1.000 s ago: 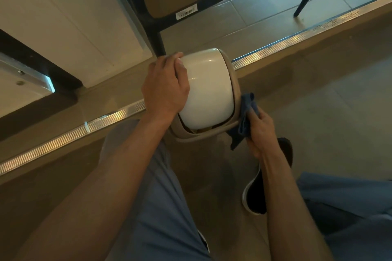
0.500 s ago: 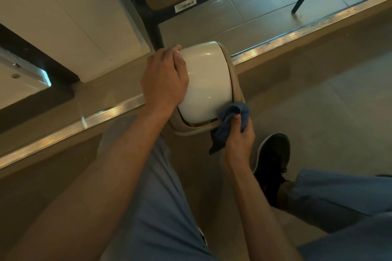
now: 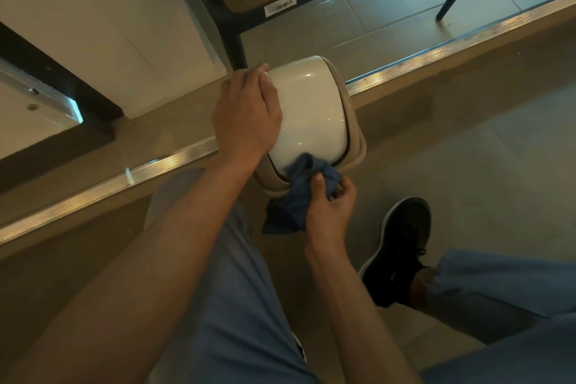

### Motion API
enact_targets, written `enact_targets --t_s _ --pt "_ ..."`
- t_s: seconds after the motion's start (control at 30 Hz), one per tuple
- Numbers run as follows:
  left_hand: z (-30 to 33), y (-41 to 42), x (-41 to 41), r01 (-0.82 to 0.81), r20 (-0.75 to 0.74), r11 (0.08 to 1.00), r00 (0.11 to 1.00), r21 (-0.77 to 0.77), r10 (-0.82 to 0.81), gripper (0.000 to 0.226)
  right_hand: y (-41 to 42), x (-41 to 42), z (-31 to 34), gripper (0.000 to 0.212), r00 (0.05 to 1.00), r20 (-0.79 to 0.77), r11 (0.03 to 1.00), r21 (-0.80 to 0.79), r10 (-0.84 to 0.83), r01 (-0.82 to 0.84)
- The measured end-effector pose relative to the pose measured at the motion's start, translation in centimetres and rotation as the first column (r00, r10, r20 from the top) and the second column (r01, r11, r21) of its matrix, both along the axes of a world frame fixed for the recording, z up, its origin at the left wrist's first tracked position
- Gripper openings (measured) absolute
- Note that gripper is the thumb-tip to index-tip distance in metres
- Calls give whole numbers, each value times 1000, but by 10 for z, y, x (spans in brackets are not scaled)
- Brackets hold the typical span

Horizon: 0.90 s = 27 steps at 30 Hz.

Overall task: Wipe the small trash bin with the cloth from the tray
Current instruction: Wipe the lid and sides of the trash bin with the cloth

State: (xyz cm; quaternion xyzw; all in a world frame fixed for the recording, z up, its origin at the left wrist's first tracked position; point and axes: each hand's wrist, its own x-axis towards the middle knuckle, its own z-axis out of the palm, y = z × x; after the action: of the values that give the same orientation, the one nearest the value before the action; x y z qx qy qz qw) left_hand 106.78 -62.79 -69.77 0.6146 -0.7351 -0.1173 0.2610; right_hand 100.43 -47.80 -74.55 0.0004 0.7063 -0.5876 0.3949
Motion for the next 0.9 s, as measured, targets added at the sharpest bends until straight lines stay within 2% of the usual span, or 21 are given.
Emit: enact_targets --t_s 0.13,0.27,0.4,0.53,0.7,0.9 --pt "1 1 1 11 -12 1000 1000 10 -11 46 -4 -16 1 36 994 9 994 4 -110 110" --pt "2 1 -1 3 -13 1000 1000 13 -2 45 -4 -7 1 32 990 1 990 -6 -141 141" --pt "1 1 -1 13 -20 1000 1000 20 -13 47 4 21 -6 33 986 141 996 6 -87 87" --pt "2 1 0 18 -17 1000 1000 15 -18 48 -4 9 -3 42 968 201 987 -18 -152 159" --pt "2 2 0 19 -14 1000 1000 16 -19 46 -11 -28 5 39 966 133 975 7 -223 224" --pt "2 1 -3 18 -7 1000 1000 9 -17 46 -5 -26 4 29 981 109 986 -18 -163 166"
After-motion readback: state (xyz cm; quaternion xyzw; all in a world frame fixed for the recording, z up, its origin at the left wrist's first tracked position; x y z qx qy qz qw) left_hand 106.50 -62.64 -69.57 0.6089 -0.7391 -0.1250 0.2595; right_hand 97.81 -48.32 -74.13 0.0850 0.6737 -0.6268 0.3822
